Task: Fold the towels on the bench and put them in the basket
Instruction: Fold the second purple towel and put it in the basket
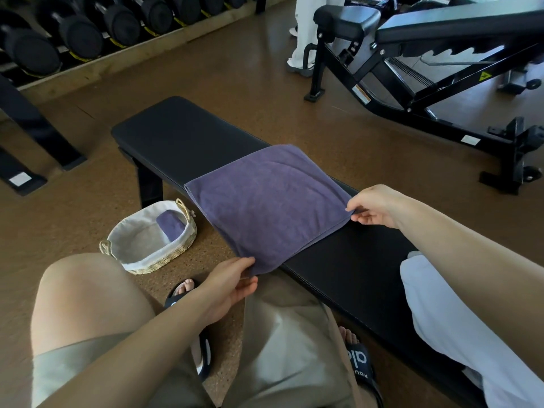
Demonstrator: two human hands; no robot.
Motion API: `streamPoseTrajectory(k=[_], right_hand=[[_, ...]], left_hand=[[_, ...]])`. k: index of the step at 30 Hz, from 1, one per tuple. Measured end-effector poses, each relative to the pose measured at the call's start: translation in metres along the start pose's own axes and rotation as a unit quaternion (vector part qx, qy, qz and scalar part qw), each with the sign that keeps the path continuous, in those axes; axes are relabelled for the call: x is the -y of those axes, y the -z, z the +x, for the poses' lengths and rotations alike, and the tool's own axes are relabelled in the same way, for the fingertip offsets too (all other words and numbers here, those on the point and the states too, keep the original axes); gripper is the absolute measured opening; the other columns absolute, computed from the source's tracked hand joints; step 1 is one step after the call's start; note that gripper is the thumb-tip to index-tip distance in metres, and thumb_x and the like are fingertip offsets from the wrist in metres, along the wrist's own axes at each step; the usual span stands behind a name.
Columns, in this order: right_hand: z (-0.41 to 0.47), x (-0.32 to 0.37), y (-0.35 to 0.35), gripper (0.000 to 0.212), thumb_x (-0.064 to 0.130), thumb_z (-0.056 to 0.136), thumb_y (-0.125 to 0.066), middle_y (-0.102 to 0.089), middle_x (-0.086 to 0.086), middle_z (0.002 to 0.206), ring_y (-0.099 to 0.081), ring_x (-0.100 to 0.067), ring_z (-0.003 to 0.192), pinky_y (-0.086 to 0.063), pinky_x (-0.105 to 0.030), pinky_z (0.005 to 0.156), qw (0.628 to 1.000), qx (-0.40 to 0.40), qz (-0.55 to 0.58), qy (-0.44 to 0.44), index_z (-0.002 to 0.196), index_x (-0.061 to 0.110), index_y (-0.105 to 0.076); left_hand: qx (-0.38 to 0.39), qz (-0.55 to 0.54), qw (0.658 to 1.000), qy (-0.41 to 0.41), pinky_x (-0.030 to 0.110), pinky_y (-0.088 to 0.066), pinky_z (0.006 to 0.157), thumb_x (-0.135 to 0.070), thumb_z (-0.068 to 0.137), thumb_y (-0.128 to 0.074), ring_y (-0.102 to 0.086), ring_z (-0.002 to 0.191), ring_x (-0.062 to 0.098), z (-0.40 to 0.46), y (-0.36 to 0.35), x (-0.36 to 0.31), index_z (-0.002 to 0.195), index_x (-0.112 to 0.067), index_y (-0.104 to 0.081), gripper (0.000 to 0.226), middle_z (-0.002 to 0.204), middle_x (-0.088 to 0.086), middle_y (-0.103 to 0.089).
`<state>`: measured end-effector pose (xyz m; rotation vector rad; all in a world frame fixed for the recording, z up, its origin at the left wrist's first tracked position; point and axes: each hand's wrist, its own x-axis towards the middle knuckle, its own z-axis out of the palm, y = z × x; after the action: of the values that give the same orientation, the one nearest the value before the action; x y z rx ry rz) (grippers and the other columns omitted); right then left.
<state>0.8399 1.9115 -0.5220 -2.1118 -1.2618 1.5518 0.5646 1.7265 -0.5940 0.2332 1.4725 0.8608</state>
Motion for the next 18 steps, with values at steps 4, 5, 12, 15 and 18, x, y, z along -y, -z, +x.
streamPoseTrajectory(k=[4,5,12,15,18], right_hand=[[-0.002,0.001,-0.001,0.024,0.011,0.097,-0.067,-0.066,-0.017,0.108,-0.07,-0.024,0.091,-0.059,-0.032,0.068,0.999,-0.012,0.035,0.004,0.119,0.008,-0.059],[-0.002,0.001,-0.001,0.021,0.01,0.098,-0.065,-0.067,-0.017,0.107,-0.07,-0.024,0.089,-0.059,-0.032,0.068,0.999,-0.019,0.033,0.003,0.118,0.006,-0.059],[0.001,-0.003,0.002,0.023,0.003,0.092,-0.07,-0.07,-0.019,0.105,-0.07,-0.021,0.084,-0.057,-0.029,0.063,0.999,-0.045,0.017,0.022,0.115,0.002,-0.065],[0.0,-0.004,0.002,0.026,0.002,0.091,-0.07,-0.07,-0.019,0.103,-0.071,-0.021,0.084,-0.059,-0.03,0.066,0.998,-0.05,0.012,0.027,0.116,0.002,-0.064],[-0.001,-0.003,0.003,0.03,0.002,0.091,-0.07,-0.069,-0.018,0.101,-0.071,-0.021,0.082,-0.059,-0.029,0.067,0.998,-0.051,0.006,0.033,0.12,0.002,-0.063]], left_hand=[[-0.014,0.06,0.998,-0.021,0.029,-0.059,0.069,-0.016,0.098,-0.066,-0.069,0.08,0.015,-0.001,-0.001,0.006,0.117,-0.009,-0.064,0.02,0.096,0.01,-0.069],[-0.026,0.068,0.997,-0.028,0.03,-0.06,0.069,-0.015,0.099,-0.065,-0.07,0.08,0.015,-0.002,-0.001,0.007,0.115,-0.009,-0.064,0.018,0.095,0.01,-0.069],[-0.034,0.085,0.994,-0.06,0.03,-0.061,0.07,-0.018,0.102,-0.061,-0.073,0.084,0.018,-0.012,0.009,0.0,0.111,-0.009,-0.065,0.013,0.096,0.012,-0.073],[-0.028,0.056,0.996,-0.059,0.03,-0.061,0.074,-0.012,0.1,-0.062,-0.074,0.091,0.02,-0.017,0.013,-0.003,0.109,-0.005,-0.064,0.012,0.102,0.016,-0.072],[-0.028,0.039,0.997,-0.064,0.025,-0.06,0.069,-0.008,0.099,-0.063,-0.072,0.09,0.019,-0.019,0.016,-0.004,0.108,-0.002,-0.063,0.01,0.098,0.015,-0.072]])
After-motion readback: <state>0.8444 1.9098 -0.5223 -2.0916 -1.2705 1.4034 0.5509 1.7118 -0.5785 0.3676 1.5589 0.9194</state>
